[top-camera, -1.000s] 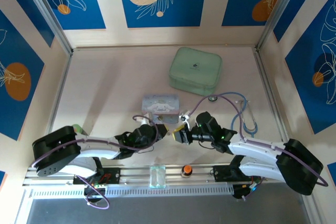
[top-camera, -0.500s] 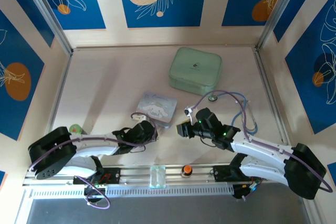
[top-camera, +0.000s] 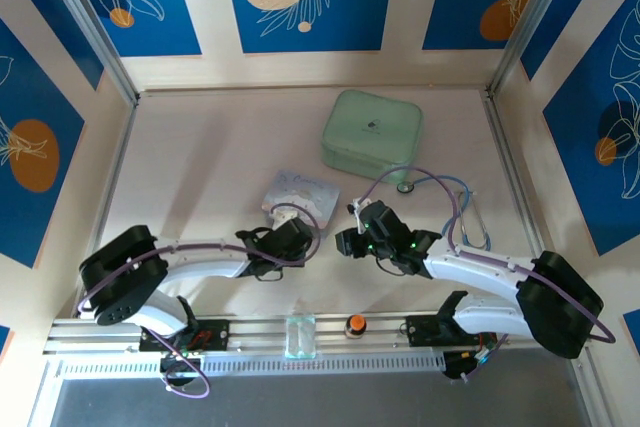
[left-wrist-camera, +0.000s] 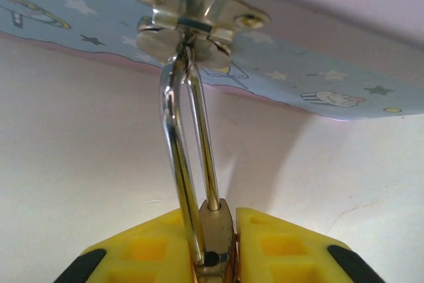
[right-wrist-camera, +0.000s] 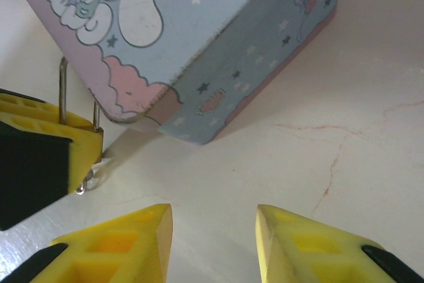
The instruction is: Unlock the padlock with the key
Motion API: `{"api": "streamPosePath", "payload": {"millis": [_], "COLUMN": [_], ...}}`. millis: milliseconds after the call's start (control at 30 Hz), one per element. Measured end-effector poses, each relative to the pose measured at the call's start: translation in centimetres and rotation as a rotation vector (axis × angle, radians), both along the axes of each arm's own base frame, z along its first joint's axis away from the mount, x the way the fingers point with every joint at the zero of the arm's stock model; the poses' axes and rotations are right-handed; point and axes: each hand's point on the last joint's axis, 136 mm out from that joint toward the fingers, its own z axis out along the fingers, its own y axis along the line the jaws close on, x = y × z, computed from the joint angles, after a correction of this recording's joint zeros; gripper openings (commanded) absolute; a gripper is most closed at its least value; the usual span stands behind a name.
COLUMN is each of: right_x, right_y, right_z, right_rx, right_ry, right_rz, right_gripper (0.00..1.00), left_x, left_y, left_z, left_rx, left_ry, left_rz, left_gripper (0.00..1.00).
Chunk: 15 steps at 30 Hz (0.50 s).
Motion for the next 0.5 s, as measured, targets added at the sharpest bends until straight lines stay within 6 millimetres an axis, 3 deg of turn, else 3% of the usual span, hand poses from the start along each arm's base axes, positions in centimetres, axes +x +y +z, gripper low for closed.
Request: {"api": "streamPosePath", "payload": {"millis": [100,500], "right_x": [0.1,-0.1], "right_y": [0.1,-0.2], "right_z": [0.1,-1.6], "right_rx": [0.003,-0.044], "right_ry": [0.001,0.038], "right_rz": [-0.003,-0.015], "right_gripper": [0.38,0.37], "left_x": [-0.2,-0.4], "left_y": [0.8,2.1], "left_z": [-1.0,-0.8], "left_rx": [0.064,0.213], "left_ry": [0.011,-0.038], "left_rz": [0.003,-0.006], "left_gripper": [0.23,0.25]}}
